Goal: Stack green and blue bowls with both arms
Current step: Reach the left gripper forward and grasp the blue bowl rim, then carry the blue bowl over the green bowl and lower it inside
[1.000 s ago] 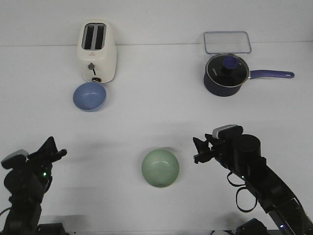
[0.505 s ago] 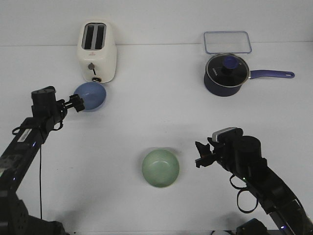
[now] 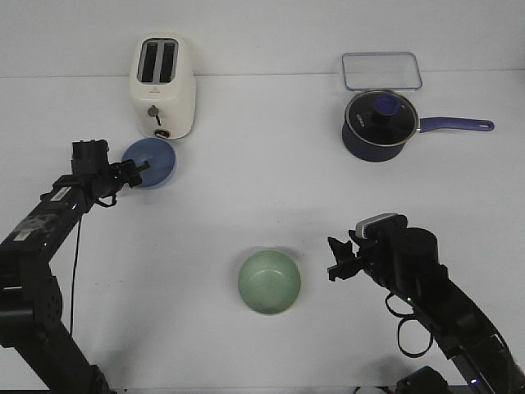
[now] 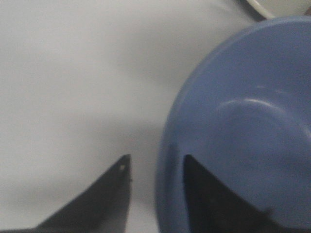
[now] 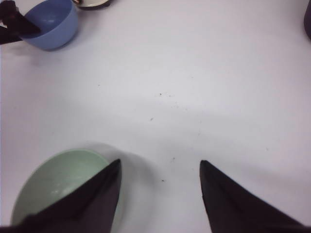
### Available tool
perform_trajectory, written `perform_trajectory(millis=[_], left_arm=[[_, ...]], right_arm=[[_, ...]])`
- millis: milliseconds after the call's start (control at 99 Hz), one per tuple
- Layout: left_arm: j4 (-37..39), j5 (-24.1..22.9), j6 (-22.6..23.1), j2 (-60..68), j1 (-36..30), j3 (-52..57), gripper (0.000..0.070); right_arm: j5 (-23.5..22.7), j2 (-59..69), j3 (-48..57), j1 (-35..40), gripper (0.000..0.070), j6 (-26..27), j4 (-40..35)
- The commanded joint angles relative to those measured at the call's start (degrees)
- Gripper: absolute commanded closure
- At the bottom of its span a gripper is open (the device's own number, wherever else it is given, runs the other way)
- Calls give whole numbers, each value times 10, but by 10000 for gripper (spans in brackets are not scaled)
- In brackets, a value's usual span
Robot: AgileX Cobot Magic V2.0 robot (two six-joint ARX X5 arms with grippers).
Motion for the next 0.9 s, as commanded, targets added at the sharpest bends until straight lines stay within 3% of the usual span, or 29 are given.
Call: perform_trajectory(millis=[0,242,354,475,606,889], left_arm=[[5,3,2,9,0,16,687],[-33,63,12,-65,-1,16,687],[-73,98,33,-129,-5,16,687],[-139,139,53,-207,-15,13,687],[-177,150,66,-285,-55,-22,687],[-81,162,-21,-366,-255,-198,687]], right_arm=[[11,4,6,2,369,-6,5],[98,4,5,-20,369,-52,-24],[108,4,4,-66,369,-62,-28],[93,4,0,-132,369,-70,-18],[56,4,-18,-193,369,-73,-14],[17,4,-66,-212,369,-63,-2]])
